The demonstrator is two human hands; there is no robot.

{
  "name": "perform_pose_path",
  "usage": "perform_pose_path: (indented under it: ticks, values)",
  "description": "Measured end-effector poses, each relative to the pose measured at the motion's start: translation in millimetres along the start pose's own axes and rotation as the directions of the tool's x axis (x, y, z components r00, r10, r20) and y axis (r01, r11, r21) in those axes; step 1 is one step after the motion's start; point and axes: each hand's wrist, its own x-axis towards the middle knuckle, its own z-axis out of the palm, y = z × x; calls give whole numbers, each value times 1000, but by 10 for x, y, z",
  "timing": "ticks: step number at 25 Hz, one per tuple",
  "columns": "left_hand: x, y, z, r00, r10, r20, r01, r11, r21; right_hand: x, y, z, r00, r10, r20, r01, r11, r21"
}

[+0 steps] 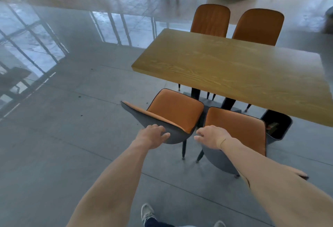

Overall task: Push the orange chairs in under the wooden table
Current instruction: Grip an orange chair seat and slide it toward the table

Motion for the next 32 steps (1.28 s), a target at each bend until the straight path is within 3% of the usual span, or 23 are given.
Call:
perform_pose_path:
  ticks: [7, 15, 23, 27, 32]
  values:
    - [105, -1369, -617, 999, 21, -31, -16, 990, 142, 701, -1289, -271, 995, 10, -96, -13, 1000, -29]
    - [878, -1722, -903, 981, 188, -41, -180, 973, 143, 1361, -1622, -336, 990, 60, -128, -55, 997, 47]
    - [1592, -1912, -931, 950, 263, 168, -298, 925, 235, 1794, -1706, -272, 991, 134, 17, -135, 983, 124]
    - [1796, -2061, -861, 902, 341, 266, -401, 889, 219, 1821, -1837, -138, 977, 210, 30, -212, 954, 211]
    - [1945, -2229, -863, 832, 432, 347, -511, 841, 178, 1871, -2122, -1, 932, 361, 21, -358, 917, 178]
